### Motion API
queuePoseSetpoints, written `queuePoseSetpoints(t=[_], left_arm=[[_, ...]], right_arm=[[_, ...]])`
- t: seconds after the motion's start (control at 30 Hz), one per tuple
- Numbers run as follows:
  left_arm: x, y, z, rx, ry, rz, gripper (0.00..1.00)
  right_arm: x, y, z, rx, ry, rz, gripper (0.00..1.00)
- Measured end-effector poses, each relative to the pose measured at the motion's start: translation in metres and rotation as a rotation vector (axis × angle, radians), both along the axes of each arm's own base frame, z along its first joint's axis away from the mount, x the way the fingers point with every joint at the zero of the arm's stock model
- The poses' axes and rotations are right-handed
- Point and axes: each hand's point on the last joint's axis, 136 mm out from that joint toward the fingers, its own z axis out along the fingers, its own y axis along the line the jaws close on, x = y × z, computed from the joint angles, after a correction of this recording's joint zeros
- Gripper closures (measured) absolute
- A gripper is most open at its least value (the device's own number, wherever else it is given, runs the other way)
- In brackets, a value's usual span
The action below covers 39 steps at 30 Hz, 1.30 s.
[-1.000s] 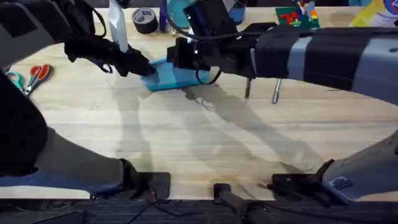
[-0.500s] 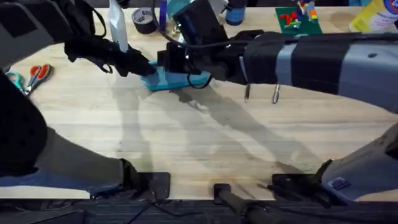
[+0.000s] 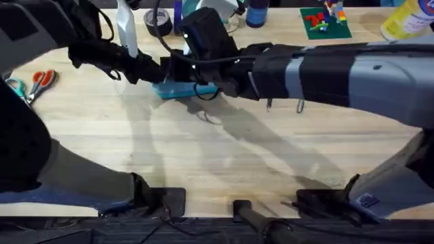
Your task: Unzip the bag, pick up the pens from the table one at a time and place them inside, then zip the bag closed.
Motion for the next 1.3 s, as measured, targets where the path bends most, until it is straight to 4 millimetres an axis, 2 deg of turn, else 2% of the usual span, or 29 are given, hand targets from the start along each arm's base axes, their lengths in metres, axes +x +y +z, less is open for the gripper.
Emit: queuePoseSetpoints(t=[0.5, 0.6, 0.77, 0.8, 0.97, 1.17, 1.3], left_arm=[[-0.002, 0.002, -0.002, 0.011, 0.010, 0.005, 0.959], [-0.001, 0.002, -0.001, 0.012, 0.006, 0.001, 0.959], [-0.001, 0.008, 0.001, -0.005, -0.002, 0.016, 0.959], [-0.001, 0.009, 0.001, -0.006, -0.002, 0.019, 0.959], [-0.001, 0.008, 0.000, 0.009, -0.001, 0.010, 0.959], [0.001, 0.005, 0.000, 0.017, -0.008, 0.004, 0.959], [0.001, 0.005, 0.000, 0.017, -0.008, 0.004, 0.959]], right_arm=[[-0.006, 0.008, 0.005, 0.039, 0.018, 0.031, 0.964], [-0.006, 0.013, 0.014, 0.065, 0.011, 0.046, 0.754], [0.003, 0.001, 0.003, 0.022, 0.041, 0.014, 0.070], [0.004, -0.002, 0.001, 0.014, 0.048, 0.009, 0.024], [-0.002, -0.011, -0.001, -0.029, 0.082, 0.000, 0.007], [-0.021, -0.017, 0.032, -0.039, 0.041, 0.080, 0.006], [-0.024, -0.028, 0.049, -0.060, 0.001, 0.092, 0.006]])
